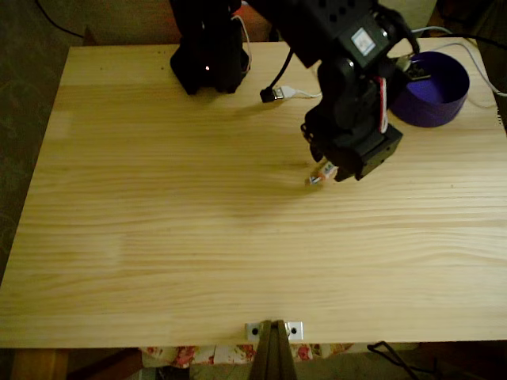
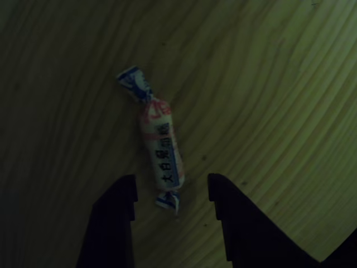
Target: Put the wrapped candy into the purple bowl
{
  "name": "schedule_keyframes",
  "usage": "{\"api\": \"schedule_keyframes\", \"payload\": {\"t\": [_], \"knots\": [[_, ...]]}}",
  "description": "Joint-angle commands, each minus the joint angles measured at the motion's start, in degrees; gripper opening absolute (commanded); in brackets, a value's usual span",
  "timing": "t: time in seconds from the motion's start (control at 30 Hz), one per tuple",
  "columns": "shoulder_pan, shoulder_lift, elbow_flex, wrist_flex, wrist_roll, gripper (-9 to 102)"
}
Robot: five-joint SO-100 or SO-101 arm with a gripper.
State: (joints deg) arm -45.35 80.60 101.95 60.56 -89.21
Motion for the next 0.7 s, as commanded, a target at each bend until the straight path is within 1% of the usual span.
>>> {"api": "schedule_keyframes", "payload": {"t": [0.0, 0.1, 0.53, 0.67], "knots": [[-0.35, 0.62, -3.96, 0.97, -0.62, 26], [-1.05, 0.35, -3.78, 1.67, 0.18, 26], [-1.85, -2.46, -4.13, -1.76, 2.2, 27], [-1.85, -3.08, -3.87, -1.93, 2.46, 25]]}}
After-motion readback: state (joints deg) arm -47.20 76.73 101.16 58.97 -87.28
